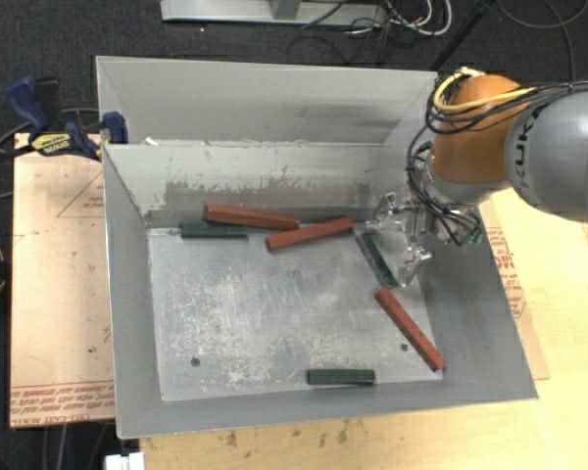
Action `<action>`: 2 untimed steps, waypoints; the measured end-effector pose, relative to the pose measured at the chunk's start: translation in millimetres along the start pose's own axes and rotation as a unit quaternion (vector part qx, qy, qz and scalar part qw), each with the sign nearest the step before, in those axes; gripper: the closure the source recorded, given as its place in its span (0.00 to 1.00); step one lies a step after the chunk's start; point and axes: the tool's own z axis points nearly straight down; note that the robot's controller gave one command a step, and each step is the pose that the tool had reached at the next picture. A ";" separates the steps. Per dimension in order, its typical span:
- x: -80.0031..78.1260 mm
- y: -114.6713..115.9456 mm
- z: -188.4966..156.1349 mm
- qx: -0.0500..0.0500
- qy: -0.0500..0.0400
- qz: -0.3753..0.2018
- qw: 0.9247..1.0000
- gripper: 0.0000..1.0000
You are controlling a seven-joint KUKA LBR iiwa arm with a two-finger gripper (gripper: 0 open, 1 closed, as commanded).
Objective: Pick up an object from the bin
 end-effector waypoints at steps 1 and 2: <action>-3.1 0.3 0.1 0.000 -0.001 0.020 1.000 0.00; 4.0 1.0 -2.6 0.001 -0.002 -0.065 0.998 0.00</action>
Offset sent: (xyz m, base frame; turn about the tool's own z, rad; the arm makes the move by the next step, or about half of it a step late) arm -0.0190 -0.0042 0.0039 -0.4430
